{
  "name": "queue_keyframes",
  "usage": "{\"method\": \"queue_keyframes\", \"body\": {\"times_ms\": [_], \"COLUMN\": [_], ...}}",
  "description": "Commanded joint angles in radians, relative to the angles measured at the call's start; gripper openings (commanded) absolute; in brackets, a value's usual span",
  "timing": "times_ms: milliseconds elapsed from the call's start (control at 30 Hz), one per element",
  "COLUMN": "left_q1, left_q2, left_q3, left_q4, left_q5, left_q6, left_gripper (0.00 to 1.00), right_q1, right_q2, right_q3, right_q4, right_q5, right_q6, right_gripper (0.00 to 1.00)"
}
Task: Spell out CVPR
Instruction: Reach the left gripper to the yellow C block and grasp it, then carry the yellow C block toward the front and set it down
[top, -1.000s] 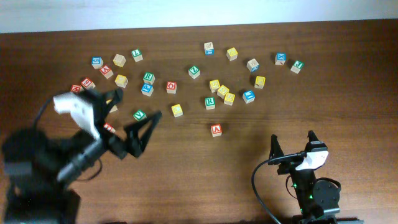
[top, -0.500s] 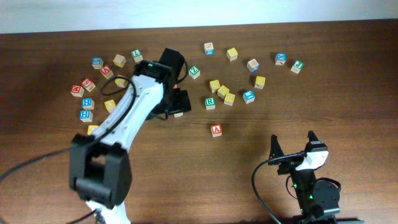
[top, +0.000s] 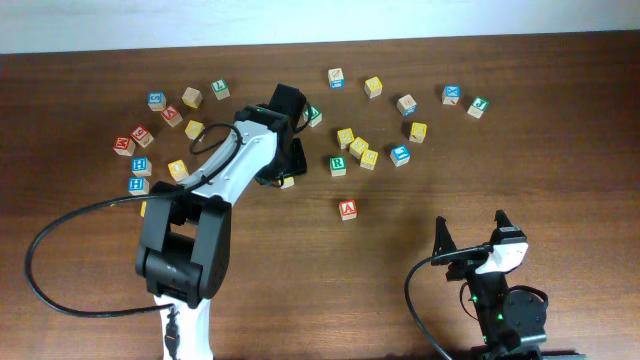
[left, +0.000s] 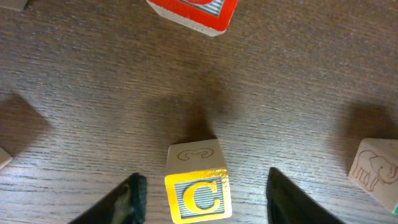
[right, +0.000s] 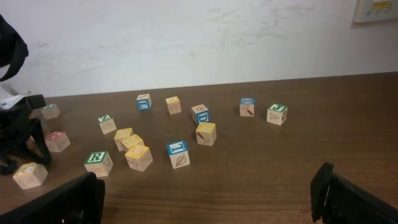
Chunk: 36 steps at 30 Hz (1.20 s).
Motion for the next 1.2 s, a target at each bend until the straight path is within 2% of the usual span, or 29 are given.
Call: {"method": "queue_keyframes", "body": {"times_ms": [0,200,267,333,433,533,633,800,867,900,933,967,1000,1033,1067,1167], "left_q1": [-0.001,-0.003,-0.003,0.000,0.010,0.011,0.011,0.011,0.011,0.010,0.006,-0.002,-0.015,-0.045,-0.061,-0.096], "left_q2": [0.025,0.069,0.069,0.069,0.069,0.059,-0.035,-0.394,-0.495,-0.515,-0.541,-0.550,-0.558,-0.566,-0.567,-0.567], "left_q3": [-0.008,-0.008,-0.008,-0.008,-0.006,0.031,0.086,0.091,0.090,0.087,0.064,0.038,-0.003,-0.086,-0.135,-0.330], "left_q4": [0.006,-0.002,-0.002,0.003,-0.001,-0.048,-0.132,-0.269,-0.417,-0.472,-0.583,-0.609,-0.607,-0.578,-0.551,-0.357], "left_q5": [-0.017,-0.005,-0.005,-0.006,-0.005,0.022,0.025,0.026,0.026,0.025,0.026,0.026,0.026,0.035,0.053,0.107], "left_q6": [0.001,0.001,0.002,0.002,0.002,0.085,0.093,0.169,0.172,0.172,0.172,0.172,0.172,0.171,0.171,0.143], "left_gripper": [0.64,0.45,0.33,0.32,0.23,0.24,0.24,0.25,0.25,0.24,0.20,0.14,0.14,0.20,0.20,0.24], "right_q1": [-0.007,-0.007,-0.007,-0.007,-0.007,-0.007,-0.007,-0.007,-0.007,-0.007,-0.007,-0.007,-0.007,-0.007,-0.007,-0.007], "right_q2": [-0.005,-0.005,-0.005,-0.005,-0.005,-0.005,-0.005,-0.005,-0.005,-0.005,-0.005,-0.005,-0.005,-0.005,-0.005,-0.005], "right_q3": [-0.005,-0.005,-0.005,-0.005,-0.005,-0.005,-0.005,-0.005,-0.005,-0.005,-0.005,-0.005,-0.005,-0.005,-0.005,-0.005], "right_q4": [-0.007,-0.007,-0.007,-0.007,-0.007,-0.007,-0.007,-0.007,-0.007,-0.007,-0.007,-0.007,-0.007,-0.007,-0.007,-0.007], "right_q5": [0.008,0.008,0.008,0.008,0.008,0.008,0.008,0.008,0.008,0.008,0.008,0.008,0.008,0.008,0.008,0.008], "right_q6": [0.006,0.006,0.006,0.006,0.006,0.006,0.006,0.006,0.006,0.006,0.006,0.006,0.006,0.006,0.006,0.006], "right_gripper": [0.98,0.99,0.98,0.98,0.98,0.98,0.98,0.98,0.98,0.98,0.98,0.98,0.98,0.98,0.98,0.98]}}
